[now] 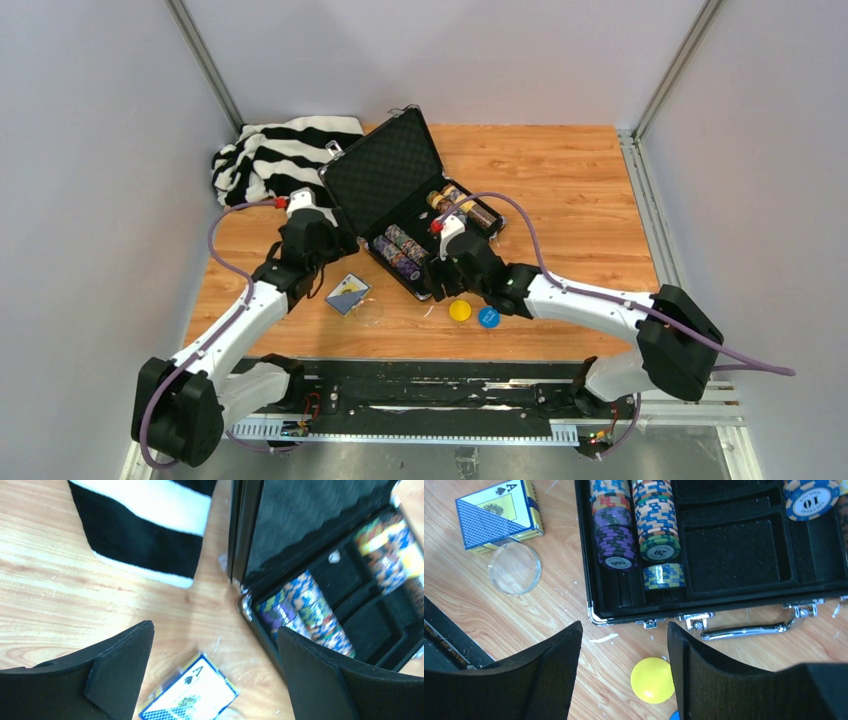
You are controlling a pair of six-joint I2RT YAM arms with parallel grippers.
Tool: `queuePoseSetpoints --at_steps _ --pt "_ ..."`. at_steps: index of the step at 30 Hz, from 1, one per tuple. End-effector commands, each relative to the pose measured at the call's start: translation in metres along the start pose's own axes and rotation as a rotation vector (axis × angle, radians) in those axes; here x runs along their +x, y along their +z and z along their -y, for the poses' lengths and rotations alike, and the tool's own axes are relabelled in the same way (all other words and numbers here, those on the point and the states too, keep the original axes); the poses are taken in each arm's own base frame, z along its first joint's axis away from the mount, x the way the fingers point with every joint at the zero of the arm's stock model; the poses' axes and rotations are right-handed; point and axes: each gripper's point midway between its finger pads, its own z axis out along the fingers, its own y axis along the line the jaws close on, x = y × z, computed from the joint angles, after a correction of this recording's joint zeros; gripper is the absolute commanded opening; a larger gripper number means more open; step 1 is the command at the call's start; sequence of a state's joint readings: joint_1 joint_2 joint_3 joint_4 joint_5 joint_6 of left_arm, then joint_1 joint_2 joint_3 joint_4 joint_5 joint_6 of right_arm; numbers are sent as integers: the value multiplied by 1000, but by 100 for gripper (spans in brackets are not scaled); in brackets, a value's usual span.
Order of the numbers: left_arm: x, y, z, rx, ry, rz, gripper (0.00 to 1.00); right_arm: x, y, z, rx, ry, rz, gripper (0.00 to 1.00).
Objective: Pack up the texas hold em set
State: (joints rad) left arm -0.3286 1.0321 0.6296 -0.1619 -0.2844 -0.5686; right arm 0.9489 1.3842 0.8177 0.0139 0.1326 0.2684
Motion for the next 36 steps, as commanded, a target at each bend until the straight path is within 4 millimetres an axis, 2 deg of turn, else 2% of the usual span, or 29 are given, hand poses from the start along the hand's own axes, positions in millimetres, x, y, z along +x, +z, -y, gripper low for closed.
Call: queuePoseSetpoints --at_steps 1,4,8,13,14,16,20,24,27,32,34,36 --pt "20 -7 -3 66 150 -67 99 -9 2 -7 -32 -62 33 63" --pt "32 -13 0 133 215 -95 100 -6 0 -5 -34 -74 34 63" --pt "44 -17 1 142 196 -144 98 1 -5 -3 -38 -93 19 63" --pt "58 -24 -5 -12 299 -222 98 -1 -9 -8 -78 -116 25 63" --pt "54 -25 -11 -85 301 -212 98 -3 -8 -11 -90 -121 26 63" --pt "56 -29 -10 -117 307 -236 98 -10 -5 -18 -121 -127 25 64" --pt "64 -44 17 79 435 -296 98 -19 0 -29 -165 -124 44 64" --pt "55 -55 14 83 557 -329 98 -10 3 -31 -203 -101 36 64" --pt "55 -54 7 36 648 -415 98 -1 5 -32 -240 -87 12 64" --pt "85 -45 30 160 710 -610 98 8 9 -34 -271 -79 -18 64" --pt "92 -41 23 120 756 -689 98 10 10 -34 -276 -79 -21 64" --pt "95 -38 7 39 818 -749 98 13 10 -32 -270 -79 -24 64"
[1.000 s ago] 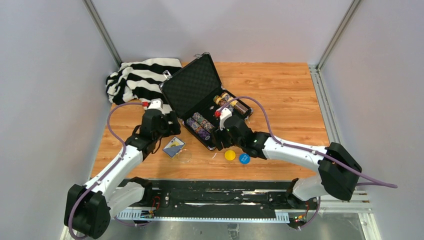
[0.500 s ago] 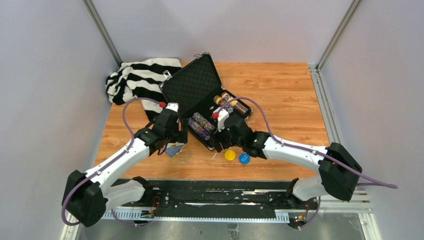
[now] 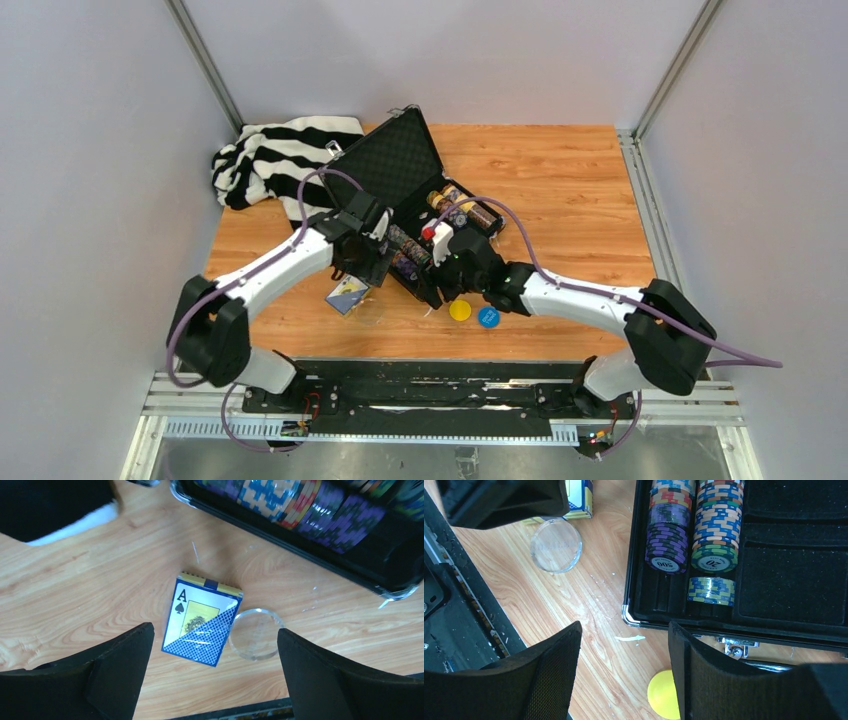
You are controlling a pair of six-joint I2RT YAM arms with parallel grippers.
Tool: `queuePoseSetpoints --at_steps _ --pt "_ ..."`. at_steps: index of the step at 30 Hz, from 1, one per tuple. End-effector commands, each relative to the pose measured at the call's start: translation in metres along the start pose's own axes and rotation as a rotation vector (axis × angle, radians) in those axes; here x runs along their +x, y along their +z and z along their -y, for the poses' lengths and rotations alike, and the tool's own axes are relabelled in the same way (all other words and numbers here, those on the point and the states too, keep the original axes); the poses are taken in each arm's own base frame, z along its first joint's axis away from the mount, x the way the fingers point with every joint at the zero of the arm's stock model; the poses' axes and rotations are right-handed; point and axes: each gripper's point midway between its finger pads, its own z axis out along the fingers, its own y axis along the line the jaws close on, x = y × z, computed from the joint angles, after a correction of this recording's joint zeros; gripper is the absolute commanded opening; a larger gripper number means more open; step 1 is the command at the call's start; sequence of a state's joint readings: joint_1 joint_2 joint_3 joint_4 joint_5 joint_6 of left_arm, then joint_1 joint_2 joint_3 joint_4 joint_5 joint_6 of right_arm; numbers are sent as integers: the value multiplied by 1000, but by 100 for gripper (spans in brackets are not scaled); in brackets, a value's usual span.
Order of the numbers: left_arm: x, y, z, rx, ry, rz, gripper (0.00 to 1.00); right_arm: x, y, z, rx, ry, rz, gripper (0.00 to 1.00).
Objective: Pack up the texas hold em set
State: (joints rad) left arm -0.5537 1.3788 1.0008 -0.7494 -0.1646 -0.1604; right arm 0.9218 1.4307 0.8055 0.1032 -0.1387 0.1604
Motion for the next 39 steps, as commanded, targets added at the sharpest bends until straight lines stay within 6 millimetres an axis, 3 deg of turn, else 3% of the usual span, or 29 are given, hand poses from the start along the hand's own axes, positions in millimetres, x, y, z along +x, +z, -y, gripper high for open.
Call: queuePoseSetpoints --at_steps 1,9,30,34,39 --pt "31 5 -8 -31 134 -215 98 7 2 4 -13 12 -4 64" --pt "52 20 -14 -33 217 -326 98 13 3 12 7 20 -15 64" --pt "72 43 -23 -52 181 -452 97 21 5 20 23 20 -29 64" --pt "70 44 -23 -56 180 -447 94 22 5 20 23 19 -27 64" --pt "71 46 -25 -72 175 -455 82 22 4 21 28 18 -27 64"
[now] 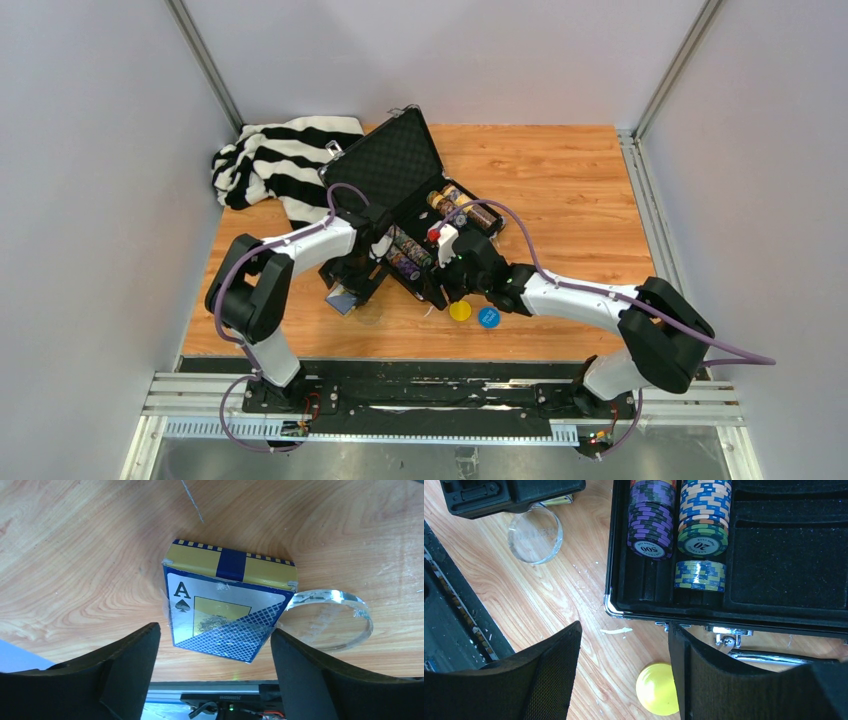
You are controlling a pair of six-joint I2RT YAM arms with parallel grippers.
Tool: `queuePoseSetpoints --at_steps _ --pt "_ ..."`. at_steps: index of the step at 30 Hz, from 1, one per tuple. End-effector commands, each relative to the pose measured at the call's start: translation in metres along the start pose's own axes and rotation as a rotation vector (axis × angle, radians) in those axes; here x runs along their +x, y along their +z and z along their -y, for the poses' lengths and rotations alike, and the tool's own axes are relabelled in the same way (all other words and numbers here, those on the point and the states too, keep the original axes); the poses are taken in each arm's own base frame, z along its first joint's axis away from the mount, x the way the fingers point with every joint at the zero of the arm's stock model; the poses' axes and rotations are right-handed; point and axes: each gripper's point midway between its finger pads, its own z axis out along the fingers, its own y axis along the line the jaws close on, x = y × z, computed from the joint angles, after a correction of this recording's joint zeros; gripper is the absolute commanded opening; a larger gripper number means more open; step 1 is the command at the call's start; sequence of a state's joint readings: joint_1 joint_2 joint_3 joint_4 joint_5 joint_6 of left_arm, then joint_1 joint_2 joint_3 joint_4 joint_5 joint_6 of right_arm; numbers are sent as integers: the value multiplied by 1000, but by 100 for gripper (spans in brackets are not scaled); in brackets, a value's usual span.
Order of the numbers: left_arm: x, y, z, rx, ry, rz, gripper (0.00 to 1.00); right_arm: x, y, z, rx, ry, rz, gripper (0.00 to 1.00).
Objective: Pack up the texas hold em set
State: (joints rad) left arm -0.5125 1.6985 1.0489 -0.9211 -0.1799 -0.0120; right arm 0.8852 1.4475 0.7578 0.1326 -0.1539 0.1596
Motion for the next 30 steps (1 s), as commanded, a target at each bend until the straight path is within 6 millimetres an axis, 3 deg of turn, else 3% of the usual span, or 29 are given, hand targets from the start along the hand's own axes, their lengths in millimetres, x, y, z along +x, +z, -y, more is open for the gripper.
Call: queuePoseSetpoints --at_steps 1,8,12,16,30 --pt "2 5 -5 -28 -15 -23 81 3 1 6 9 -9 4 64" --pt "4 9 0 -9 -8 -42 73 4 1 6 12 -8 2 64" --pt "4 11 6 26 -1 -50 76 3 0 6 12 -8 3 64" --pt "5 14 2 -3 -7 -67 87 4 0 7 14 -9 3 64" --pt "3 16 27 147 28 -73 88 4 -2 10 31 -14 7 64"
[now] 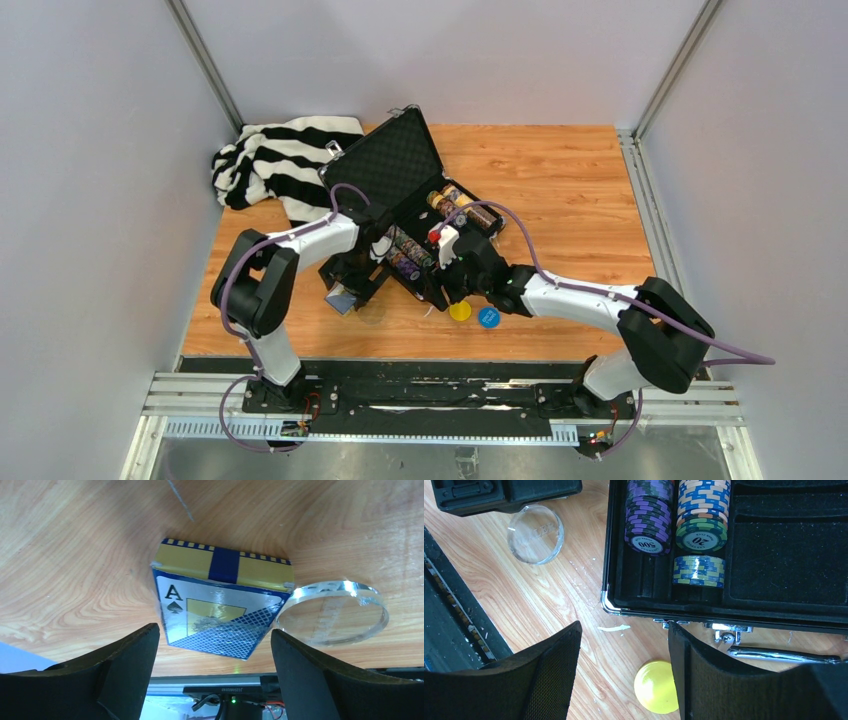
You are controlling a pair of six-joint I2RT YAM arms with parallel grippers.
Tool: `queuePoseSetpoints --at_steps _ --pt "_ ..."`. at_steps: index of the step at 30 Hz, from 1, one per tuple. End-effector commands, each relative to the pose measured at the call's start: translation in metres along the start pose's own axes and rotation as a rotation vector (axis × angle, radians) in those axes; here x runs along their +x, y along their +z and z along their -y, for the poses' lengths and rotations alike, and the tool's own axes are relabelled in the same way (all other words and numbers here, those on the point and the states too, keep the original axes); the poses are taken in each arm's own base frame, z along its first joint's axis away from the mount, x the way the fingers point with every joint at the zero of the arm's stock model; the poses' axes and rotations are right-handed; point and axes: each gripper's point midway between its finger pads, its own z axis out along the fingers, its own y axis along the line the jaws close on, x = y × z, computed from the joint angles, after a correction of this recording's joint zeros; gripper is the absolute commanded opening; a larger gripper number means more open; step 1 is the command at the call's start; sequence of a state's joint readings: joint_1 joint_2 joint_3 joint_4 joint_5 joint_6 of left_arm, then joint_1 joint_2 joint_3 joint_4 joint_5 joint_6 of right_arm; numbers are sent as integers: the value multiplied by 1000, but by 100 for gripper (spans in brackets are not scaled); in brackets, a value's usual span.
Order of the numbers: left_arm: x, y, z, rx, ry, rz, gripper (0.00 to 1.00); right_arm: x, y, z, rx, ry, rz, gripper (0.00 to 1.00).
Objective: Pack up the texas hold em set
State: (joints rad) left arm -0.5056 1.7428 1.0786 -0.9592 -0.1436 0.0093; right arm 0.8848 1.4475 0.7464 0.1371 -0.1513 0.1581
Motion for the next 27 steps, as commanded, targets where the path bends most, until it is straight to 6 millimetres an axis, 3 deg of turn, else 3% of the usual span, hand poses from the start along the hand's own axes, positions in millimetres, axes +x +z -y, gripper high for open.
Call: queuePoseSetpoints --at_steps 1,6,9,15,20,27 --pt "-2 14 23 116 7 -21 87 -1 -2 9 27 -13 14 64" --pt "-3 14 23 117 5 -15 79 -1 -2 9 28 -14 14 64" --pt "-3 15 20 97 1 -17 61 0 -2 9 29 -14 13 64" --pt "-4 13 20 95 -3 -9 39 -1 -3 10 35 -14 15 64" --pt "-12 -3 13 65 -24 65 37 -3 -4 9 33 -16 22 64" --pt "-31 -44 5 43 -61 232 36 -6 -6 8 27 -18 32 64"
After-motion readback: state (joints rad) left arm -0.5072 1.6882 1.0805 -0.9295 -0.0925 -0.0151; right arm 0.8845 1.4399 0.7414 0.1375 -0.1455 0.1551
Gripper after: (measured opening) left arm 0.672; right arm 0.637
